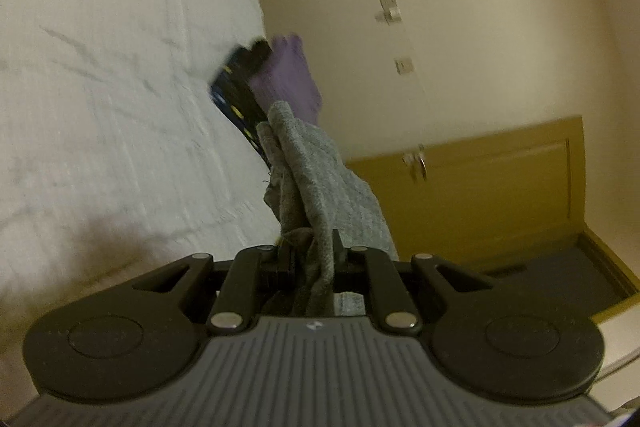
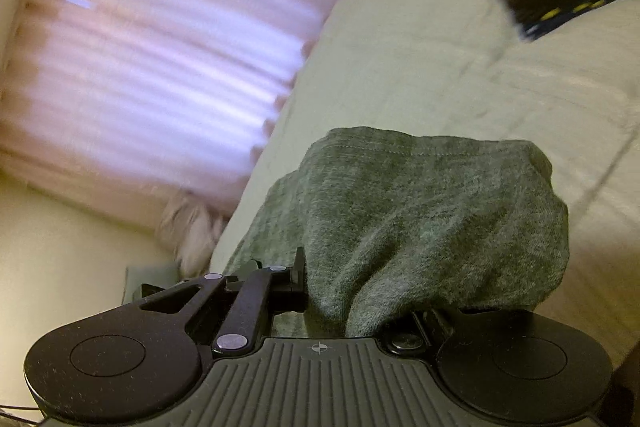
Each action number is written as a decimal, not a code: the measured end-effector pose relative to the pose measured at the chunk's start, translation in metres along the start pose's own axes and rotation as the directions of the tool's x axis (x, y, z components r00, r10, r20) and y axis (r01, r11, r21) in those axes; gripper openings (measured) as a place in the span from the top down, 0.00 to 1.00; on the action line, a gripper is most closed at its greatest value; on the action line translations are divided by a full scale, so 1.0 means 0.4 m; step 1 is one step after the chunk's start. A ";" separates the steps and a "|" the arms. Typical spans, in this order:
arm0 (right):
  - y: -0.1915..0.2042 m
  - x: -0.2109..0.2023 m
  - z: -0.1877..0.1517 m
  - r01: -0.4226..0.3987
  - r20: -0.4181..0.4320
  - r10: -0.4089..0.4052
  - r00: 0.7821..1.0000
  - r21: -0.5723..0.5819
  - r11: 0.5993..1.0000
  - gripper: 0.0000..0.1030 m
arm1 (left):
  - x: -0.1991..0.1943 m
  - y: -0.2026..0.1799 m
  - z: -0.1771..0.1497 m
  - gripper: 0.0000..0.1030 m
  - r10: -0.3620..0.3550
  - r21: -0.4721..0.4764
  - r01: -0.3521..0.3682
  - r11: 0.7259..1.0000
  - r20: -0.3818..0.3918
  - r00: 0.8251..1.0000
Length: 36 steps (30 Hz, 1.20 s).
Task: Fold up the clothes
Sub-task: 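Carry the shorts with both grippers onto the purple folded clothes stack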
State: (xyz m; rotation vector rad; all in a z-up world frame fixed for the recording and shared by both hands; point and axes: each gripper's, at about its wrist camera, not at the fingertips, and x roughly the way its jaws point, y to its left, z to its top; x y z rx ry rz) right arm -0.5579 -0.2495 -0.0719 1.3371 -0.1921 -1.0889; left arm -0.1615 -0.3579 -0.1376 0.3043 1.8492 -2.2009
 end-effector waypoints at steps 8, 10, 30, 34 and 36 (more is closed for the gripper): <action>-0.099 -0.063 0.124 -0.008 0.062 0.006 0.998 0.033 0.999 0.91 | 0.194 -0.069 0.061 0.90 0.026 0.036 -0.025 0.999 -0.026 0.999; -0.131 -0.055 0.196 -0.021 0.049 0.019 0.999 0.036 0.999 0.91 | 0.245 -0.082 0.090 0.90 0.042 0.033 -0.042 0.999 -0.010 0.999; -0.523 -0.058 1.004 0.022 0.090 -0.021 0.996 -0.009 1.000 0.91 | 1.073 -0.183 0.639 0.90 0.113 0.138 -0.111 0.984 -0.003 0.994; -0.587 0.002 1.090 0.024 0.089 -0.024 0.996 -0.005 1.000 0.91 | 1.161 -0.162 0.715 0.90 0.146 0.170 -0.144 0.975 0.001 0.989; -0.625 0.032 1.123 0.026 0.077 -0.025 0.997 -0.008 1.000 0.91 | 1.192 -0.145 0.739 0.90 0.166 0.183 -0.163 0.969 0.003 0.986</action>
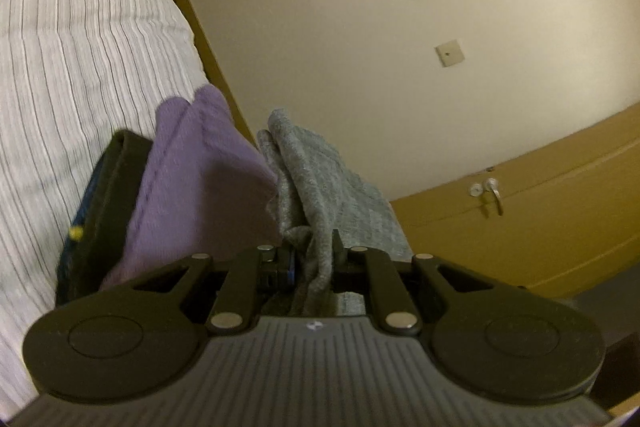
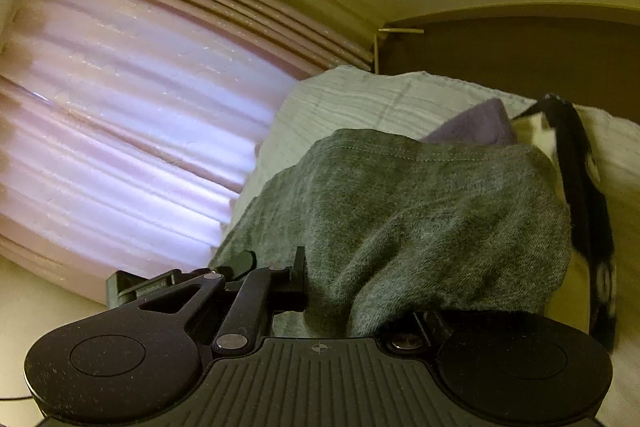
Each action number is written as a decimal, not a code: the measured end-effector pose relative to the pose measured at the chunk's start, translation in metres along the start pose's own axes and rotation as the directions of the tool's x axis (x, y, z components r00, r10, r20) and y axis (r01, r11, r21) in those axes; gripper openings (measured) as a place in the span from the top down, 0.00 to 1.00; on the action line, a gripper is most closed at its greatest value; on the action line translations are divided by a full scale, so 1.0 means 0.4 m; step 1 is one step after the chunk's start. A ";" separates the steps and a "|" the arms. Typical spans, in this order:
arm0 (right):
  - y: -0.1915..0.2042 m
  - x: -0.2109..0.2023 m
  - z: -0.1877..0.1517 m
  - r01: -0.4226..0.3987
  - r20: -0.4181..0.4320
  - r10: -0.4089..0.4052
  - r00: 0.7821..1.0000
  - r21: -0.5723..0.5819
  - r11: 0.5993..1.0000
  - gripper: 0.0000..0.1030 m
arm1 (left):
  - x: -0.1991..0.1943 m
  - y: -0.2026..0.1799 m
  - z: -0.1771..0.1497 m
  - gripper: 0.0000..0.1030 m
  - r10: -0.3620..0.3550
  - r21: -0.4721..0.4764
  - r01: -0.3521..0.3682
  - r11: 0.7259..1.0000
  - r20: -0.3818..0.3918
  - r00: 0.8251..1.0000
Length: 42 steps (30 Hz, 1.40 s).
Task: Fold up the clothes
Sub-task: 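Carry the shorts with both grippers onto the purple folded clothes stack, then lay the shorts flat on the stack and open both grippers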
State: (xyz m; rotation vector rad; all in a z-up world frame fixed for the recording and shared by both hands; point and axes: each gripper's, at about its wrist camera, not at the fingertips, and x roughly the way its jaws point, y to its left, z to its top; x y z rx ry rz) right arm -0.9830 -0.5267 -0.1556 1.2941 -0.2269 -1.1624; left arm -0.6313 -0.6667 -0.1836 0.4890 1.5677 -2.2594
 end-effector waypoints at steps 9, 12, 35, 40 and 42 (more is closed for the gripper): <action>-0.170 0.142 0.058 0.081 -0.068 -0.076 0.995 0.070 0.994 0.77 | 0.102 0.115 0.010 0.81 0.138 0.040 -0.137 0.990 -0.012 0.990; -0.208 0.105 0.046 0.096 0.003 -0.098 0.995 0.143 0.985 0.50 | 0.096 0.134 0.013 0.77 0.116 -0.010 -0.116 0.993 0.000 0.993; -0.213 0.013 0.054 0.338 0.279 -0.309 0.909 -0.060 0.939 0.91 | 0.168 0.114 0.092 0.92 0.206 0.171 -0.227 0.959 0.131 0.970; -0.159 -0.004 0.025 0.538 0.367 -0.488 0.792 -0.042 0.842 0.37 | 0.136 0.067 0.086 0.84 0.351 0.185 -0.398 0.898 0.244 0.904; -0.114 -0.025 0.009 0.620 0.414 -0.545 0.729 -0.060 0.783 0.37 | 0.109 0.032 0.083 0.87 0.400 0.192 -0.460 0.867 0.284 0.871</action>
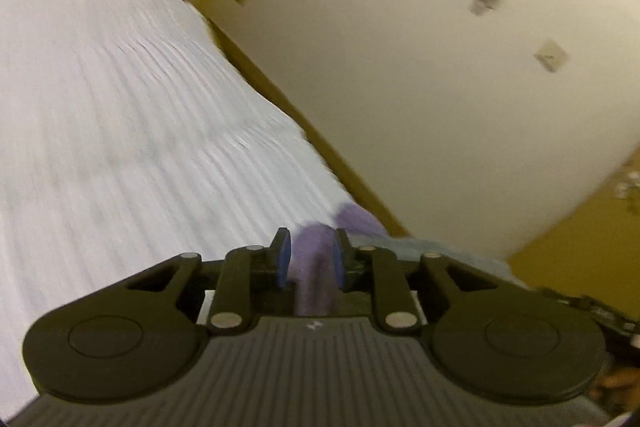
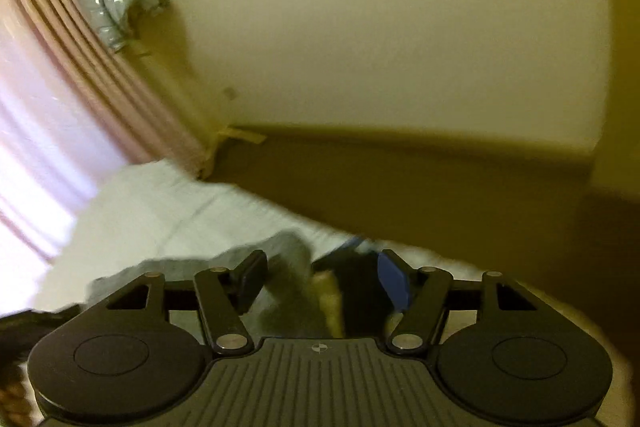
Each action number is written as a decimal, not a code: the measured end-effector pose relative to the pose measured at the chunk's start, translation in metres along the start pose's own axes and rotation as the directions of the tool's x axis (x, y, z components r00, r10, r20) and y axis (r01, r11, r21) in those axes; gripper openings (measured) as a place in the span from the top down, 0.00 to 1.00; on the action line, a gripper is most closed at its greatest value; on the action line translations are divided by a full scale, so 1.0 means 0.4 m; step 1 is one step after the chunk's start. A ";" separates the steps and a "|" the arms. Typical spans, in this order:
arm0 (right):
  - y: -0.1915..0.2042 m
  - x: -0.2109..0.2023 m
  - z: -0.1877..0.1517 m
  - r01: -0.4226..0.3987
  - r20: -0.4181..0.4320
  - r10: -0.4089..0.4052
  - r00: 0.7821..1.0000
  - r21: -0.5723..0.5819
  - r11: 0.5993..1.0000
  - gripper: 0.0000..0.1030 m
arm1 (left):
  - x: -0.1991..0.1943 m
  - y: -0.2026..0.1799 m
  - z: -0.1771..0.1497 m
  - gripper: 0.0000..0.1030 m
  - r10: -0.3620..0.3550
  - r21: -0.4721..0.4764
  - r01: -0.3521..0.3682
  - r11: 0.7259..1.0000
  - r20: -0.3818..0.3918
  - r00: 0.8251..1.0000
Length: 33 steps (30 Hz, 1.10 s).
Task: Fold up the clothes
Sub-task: 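Lay the shorts flat on the stack and open both grippers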
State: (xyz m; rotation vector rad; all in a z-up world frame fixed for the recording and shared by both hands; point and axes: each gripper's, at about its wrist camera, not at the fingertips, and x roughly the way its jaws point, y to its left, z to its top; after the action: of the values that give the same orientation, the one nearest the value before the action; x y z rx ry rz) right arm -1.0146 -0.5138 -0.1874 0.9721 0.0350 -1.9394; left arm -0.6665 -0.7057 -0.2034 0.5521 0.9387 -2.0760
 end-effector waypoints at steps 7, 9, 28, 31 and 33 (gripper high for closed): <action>0.151 -0.064 -0.062 -0.091 0.022 0.095 0.995 -0.119 0.989 0.55 | -0.020 -0.235 -0.041 1.00 -0.103 0.335 0.118 0.935 -0.064 0.993; 0.192 -0.038 -0.094 -0.102 0.005 0.105 0.994 -0.173 0.980 0.55 | 0.027 -0.271 -0.069 1.00 -0.079 0.400 0.097 0.911 -0.062 0.995; 0.199 -0.012 -0.136 -0.069 -0.070 0.054 0.996 -0.236 0.969 0.56 | 0.014 -0.210 -0.100 0.98 -0.030 0.397 0.034 0.917 -0.016 0.999; 0.188 -0.121 -0.146 -0.080 -0.046 0.072 0.996 -0.217 0.973 0.56 | -0.099 -0.191 -0.134 0.99 -0.018 0.371 0.012 0.929 0.011 1.000; 0.182 -0.189 -0.176 -0.098 -0.053 0.089 0.995 -0.216 0.972 0.56 | -0.163 -0.180 -0.166 0.99 -0.025 0.344 0.019 0.939 0.010 1.000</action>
State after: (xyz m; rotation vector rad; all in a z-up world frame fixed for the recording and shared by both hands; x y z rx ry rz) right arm -0.8982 -0.4721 -0.1619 0.8534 0.2188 -1.7859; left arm -0.6796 -0.5930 -0.1725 0.7070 0.5744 -2.2768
